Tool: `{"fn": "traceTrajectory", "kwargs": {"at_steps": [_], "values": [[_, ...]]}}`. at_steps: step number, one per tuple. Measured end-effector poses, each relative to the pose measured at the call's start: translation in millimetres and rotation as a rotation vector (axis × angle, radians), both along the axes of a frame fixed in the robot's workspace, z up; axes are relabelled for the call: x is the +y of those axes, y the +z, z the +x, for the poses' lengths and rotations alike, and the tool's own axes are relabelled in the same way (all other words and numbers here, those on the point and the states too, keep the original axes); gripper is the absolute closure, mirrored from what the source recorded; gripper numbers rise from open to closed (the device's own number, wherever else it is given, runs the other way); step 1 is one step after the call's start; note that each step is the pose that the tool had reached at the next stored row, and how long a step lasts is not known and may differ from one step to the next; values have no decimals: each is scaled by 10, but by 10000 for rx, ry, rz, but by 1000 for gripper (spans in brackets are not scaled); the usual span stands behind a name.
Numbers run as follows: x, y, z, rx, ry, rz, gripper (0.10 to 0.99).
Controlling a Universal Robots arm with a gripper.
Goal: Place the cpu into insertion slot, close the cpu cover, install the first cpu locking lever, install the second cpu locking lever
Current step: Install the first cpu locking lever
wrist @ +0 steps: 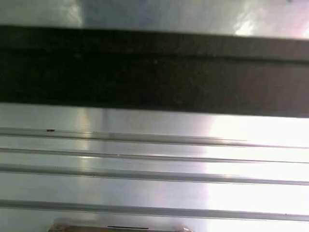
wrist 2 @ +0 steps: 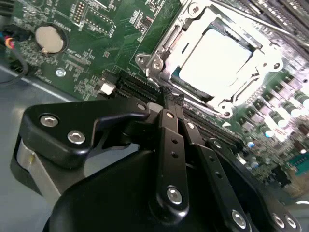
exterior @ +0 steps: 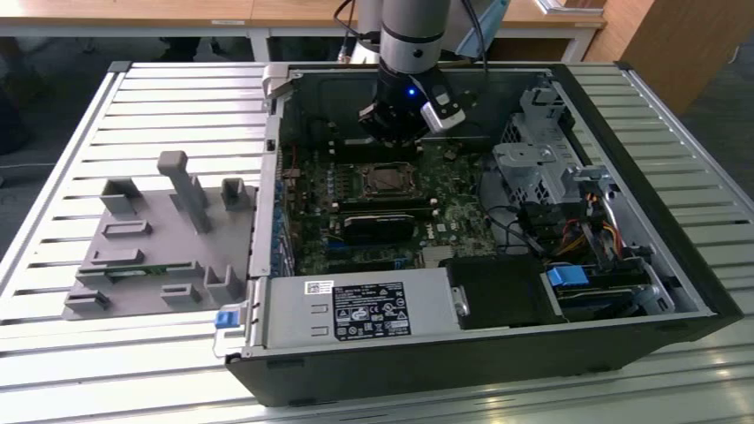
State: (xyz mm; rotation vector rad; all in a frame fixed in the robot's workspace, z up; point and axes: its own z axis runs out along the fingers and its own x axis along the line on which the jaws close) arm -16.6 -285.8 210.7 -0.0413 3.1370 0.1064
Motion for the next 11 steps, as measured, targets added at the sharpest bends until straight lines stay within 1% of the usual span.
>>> {"fn": "traceTrajectory", "kwargs": {"at_steps": [2,11], "values": [[0,27,0,0,1,0,980],[-52,27,2,0,1,1,980]]}}
